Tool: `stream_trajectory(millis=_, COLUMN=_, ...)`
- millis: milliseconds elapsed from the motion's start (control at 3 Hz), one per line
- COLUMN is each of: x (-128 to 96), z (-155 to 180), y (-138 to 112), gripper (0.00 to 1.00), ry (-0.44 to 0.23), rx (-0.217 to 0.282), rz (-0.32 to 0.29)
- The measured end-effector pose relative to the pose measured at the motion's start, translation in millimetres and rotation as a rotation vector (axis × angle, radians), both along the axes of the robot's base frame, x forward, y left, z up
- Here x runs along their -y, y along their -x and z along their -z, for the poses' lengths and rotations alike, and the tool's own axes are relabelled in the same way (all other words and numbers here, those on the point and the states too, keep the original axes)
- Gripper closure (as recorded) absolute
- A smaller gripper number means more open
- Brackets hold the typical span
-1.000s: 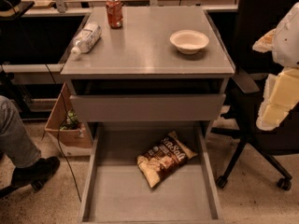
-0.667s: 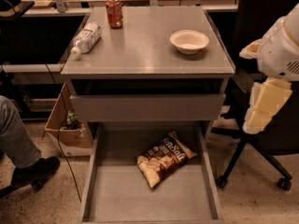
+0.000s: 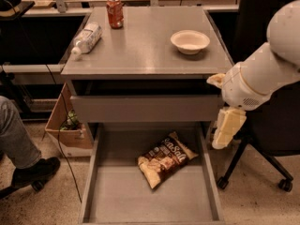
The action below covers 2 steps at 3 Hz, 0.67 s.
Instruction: Pick brown chip bag from middle drawer and place on counter
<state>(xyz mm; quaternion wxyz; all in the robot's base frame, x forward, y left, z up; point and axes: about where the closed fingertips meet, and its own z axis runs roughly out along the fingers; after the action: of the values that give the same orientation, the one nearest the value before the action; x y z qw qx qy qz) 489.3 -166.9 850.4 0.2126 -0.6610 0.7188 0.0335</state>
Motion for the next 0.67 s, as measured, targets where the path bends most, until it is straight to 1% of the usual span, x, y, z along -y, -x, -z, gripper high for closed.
stream_trajectory(millis=333, x=-22.5, z=41.4, y=-5.3, gripper=0.0, ry=-0.046, rx=-0.004, rz=-0.061)
stream_trajectory(millis=667, x=-55.2, z=83.3, y=-0.9, gripper=0.0, ry=-0.099, rx=-0.002, rz=-0.14)
